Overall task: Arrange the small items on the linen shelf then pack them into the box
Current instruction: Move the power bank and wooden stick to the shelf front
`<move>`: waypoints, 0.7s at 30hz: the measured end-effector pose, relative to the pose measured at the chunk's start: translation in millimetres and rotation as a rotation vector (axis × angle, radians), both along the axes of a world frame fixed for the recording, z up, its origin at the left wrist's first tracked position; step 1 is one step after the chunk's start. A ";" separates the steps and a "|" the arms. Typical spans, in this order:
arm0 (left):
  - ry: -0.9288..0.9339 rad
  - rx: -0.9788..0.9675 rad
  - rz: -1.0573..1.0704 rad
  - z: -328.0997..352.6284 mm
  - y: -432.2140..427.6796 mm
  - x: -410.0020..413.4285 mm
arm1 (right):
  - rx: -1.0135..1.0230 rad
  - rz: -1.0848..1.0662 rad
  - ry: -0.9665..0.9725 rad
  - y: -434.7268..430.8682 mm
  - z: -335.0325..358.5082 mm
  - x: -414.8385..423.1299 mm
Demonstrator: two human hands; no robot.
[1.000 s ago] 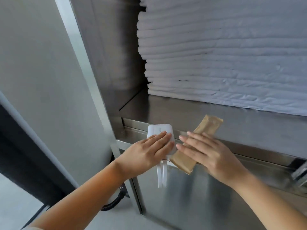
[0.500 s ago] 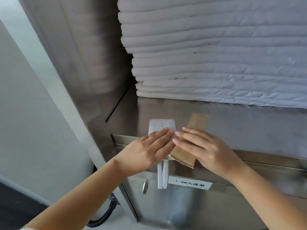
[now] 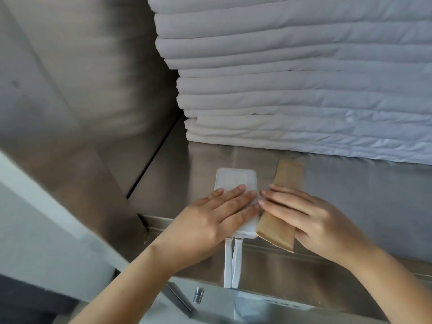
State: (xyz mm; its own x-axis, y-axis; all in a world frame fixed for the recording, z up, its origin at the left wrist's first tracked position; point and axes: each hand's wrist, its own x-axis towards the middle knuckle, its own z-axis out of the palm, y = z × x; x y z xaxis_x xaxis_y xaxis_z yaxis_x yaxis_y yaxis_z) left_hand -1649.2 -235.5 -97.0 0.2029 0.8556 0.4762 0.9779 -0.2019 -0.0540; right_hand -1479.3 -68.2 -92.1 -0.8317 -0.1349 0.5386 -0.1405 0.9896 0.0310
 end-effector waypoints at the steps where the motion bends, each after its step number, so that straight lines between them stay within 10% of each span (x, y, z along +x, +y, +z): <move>1: -0.019 -0.022 0.003 1.4 0.4 -1.5 | -0.002 -0.006 -0.009 1.8 -0.4 -1.5; 16: -0.204 -0.312 0.097 15.7 -16.0 -2.7 | -0.004 -0.226 -0.281 -4.9 9.8 6.5; 21: -0.199 -0.122 0.199 29.6 -12.2 9.5 | -0.142 -0.309 -0.224 -17.0 11.2 14.1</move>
State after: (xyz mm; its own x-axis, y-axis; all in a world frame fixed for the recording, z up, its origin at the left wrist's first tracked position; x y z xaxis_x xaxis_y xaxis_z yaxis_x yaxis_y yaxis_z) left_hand -1639.7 -247.7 -67.4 -0.0612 0.9224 0.3813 0.9878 0.0011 0.1557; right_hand -1465.2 -85.2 -80.9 -0.9203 0.2026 0.3347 0.1768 0.9785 -0.1061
